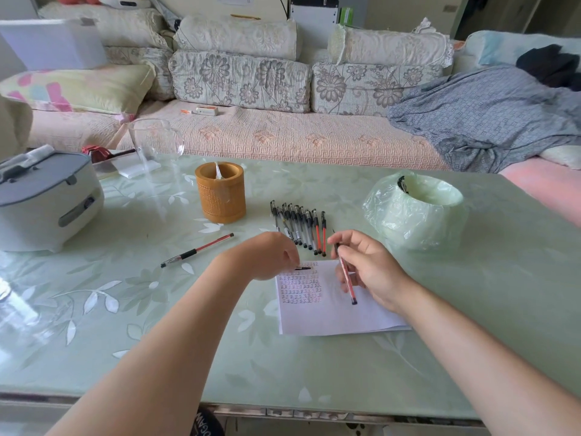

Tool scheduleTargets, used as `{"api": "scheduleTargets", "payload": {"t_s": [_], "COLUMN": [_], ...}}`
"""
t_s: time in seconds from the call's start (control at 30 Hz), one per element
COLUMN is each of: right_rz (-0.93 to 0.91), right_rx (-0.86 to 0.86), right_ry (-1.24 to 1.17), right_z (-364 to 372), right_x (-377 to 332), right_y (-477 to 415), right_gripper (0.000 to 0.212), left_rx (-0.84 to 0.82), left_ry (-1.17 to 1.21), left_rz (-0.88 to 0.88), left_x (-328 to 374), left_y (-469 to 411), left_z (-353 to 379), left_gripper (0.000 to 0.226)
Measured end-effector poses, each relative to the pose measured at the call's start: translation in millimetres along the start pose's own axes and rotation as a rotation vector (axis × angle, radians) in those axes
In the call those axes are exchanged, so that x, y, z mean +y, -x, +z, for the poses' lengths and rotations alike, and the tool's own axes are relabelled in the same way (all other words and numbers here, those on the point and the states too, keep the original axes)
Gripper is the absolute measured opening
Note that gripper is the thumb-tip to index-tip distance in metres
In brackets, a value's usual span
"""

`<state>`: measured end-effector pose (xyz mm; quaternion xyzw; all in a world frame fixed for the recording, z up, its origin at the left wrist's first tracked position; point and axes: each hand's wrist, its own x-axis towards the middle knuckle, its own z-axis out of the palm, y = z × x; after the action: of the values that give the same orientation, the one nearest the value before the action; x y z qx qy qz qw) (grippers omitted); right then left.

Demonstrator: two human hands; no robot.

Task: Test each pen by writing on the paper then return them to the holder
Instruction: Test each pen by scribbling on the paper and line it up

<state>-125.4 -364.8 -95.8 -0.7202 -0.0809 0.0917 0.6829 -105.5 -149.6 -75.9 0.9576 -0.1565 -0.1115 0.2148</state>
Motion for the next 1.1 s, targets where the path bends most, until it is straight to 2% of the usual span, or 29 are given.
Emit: {"api": "scheduleTargets", "payload": {"t_s": [0.13,0.27,0.33,0.57,0.77,0.87,0.9,1.0,1.1], "right_rz": [-0.084,-0.167,-0.213,-0.295,-0.284,-0.31,-0.32,-0.305,-0.278], "right_rx": [0.069,0.07,0.061,0.035,-0.047,-0.069,-0.061,-0.009,0.041], "right_ry": [0.374,0.766,0.88,1.006,0.968,1.168,1.232,1.355,1.443], "right_z": [-2.1,-2.6,-0.6,4.6,11.4,13.9,14.1,13.8,12.4], "right_x": [2.1,4.0,4.0,3.0,-1.3,-3.2,-3.9,-3.4,-3.3], "right_y": [-5.0,-5.6,-4.6,-3.9,1.1,7.0,8.7,11.9,13.3], "right_gripper": [0.039,0.02,0.02,0.02,0.022,0.019,0.02,0.048,0.066], "left_rx": [0.028,0.043,0.038,0.039,0.018,-0.004,-0.001,0.012,-0.029], "left_ry": [0.008,0.035,0.041,0.051,0.096,0.156,0.171,0.227,0.26], "left_rz": [0.001,-0.019,-0.031,-0.029,-0.01,-0.014,-0.013,-0.013,-0.001], "left_x": [1.1,-0.1,-2.1,-0.7,9.6,15.6,18.2,28.5,37.0], "left_y": [1.8,5.6,7.1,11.5,11.6,9.1,8.2,8.3,10.5], "left_z": [-5.2,-10.2,-11.0,-12.3,-4.3,4.5,6.8,11.3,15.5], "left_gripper": [0.016,0.019,0.02,0.02,0.018,0.021,0.02,0.017,0.016]}}
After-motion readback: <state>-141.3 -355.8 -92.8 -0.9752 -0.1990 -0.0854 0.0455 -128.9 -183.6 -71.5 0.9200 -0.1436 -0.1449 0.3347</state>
